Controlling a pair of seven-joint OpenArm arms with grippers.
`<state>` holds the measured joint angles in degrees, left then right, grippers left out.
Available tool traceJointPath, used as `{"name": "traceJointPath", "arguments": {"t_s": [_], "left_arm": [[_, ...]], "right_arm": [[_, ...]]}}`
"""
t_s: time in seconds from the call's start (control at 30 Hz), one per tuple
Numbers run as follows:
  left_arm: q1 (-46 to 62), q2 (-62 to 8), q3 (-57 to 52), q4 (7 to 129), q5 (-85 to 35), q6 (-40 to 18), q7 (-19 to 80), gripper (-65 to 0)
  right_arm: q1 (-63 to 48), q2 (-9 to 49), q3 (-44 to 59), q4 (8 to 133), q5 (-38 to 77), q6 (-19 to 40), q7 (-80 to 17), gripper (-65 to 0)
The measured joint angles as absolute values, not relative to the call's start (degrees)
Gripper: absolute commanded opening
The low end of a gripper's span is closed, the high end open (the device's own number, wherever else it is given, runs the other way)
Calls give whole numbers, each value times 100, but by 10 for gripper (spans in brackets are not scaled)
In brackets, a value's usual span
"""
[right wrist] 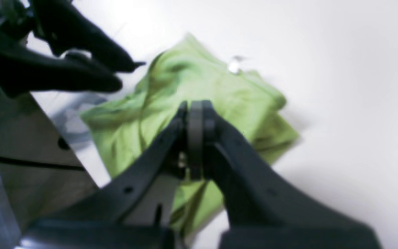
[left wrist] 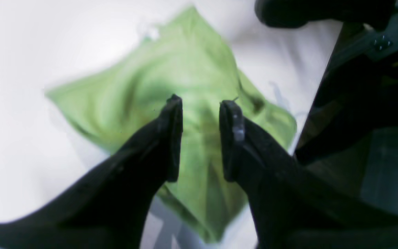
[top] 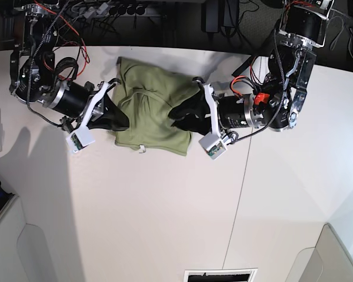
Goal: Layout the t-shirt on the table in an organized manner, then fold the t-shirt properly
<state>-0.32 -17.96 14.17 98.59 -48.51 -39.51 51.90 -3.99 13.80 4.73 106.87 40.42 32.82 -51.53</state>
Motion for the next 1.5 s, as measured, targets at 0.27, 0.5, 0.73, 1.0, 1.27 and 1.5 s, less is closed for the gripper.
{"name": "traceJointPath", "arguments": {"t_s": [0.27, 0.5, 0.73, 1.0, 1.27, 1.5], "left_arm": [[725, -1763, 1422, 9498, -3809, -3968, 4080, -461], [685, -1699, 1417, 9085, -3649, -4025, 3811, -461], [615, -1702, 1258, 9974, -4021, -3946, 4515, -461], [655, -1806, 834, 10532, -4807, -3953, 5446, -461], [1852, -2840, 805, 11426, -4858, -3951, 5592, -461], [3212, -3218, 661, 12110, -4541, -3946, 5627, -461]], "right_arm": [[-399, 1382, -631, 9942, 3070, 3282, -4950, -650], [-379, 1380, -711, 9327, 3124, 3264, -4567, -650], [-412, 1385, -698, 10077, 3199, 3258, -4781, -650], [-416, 1382, -445, 11015, 3236, 3218, -5172, -650], [-1505, 1806, 281, 11915, 3839, 3236, -5413, -650], [-2829, 2121, 1192, 12562, 4176, 3256, -5542, -650]]}}
